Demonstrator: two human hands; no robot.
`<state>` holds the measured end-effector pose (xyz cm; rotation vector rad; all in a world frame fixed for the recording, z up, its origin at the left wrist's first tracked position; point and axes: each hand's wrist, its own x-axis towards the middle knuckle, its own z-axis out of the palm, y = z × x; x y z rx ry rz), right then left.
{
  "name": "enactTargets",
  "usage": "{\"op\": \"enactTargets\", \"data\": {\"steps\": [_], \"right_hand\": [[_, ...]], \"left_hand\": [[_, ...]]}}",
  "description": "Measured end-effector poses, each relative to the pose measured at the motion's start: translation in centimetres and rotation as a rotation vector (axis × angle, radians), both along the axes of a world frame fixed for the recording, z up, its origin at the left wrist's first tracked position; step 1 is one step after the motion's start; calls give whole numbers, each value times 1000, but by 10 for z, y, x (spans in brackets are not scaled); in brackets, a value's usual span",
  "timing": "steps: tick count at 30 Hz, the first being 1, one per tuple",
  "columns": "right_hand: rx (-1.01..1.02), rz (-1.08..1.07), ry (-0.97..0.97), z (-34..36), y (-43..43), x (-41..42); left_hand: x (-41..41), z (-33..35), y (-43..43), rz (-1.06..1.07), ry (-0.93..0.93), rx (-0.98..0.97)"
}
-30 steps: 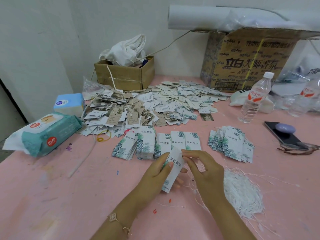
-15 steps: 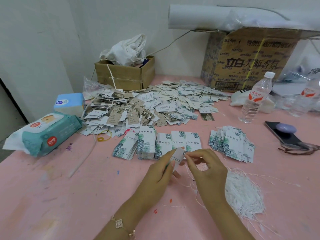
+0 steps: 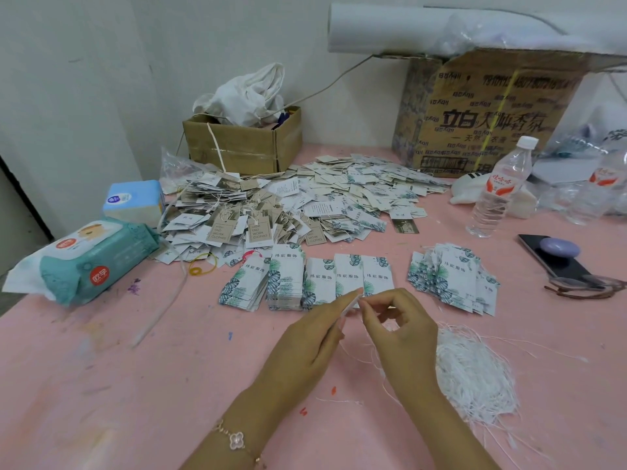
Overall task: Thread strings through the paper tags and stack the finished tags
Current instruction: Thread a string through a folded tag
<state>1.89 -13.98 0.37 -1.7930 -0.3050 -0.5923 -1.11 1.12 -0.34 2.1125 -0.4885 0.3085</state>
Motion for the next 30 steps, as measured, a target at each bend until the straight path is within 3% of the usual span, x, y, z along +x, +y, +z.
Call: {"op": "enactTargets", "data": {"steps": [4, 9, 13, 24, 30], "right_hand": [[46, -1, -4, 0, 1, -1], [-2, -25, -61, 0, 1, 0], [-26, -43, -55, 0, 1, -1], [-119, -114, -73, -1, 1, -3], [-132, -113, -95, 0, -1, -1]], "left_hand": [[3, -2, -3, -22, 50, -126], [4, -1, -10, -81, 192, -489], [5, -2, -10, -102, 246, -603], [2, 1, -5, -30, 128, -292], [1, 1, -6, -36, 145, -255]]}}
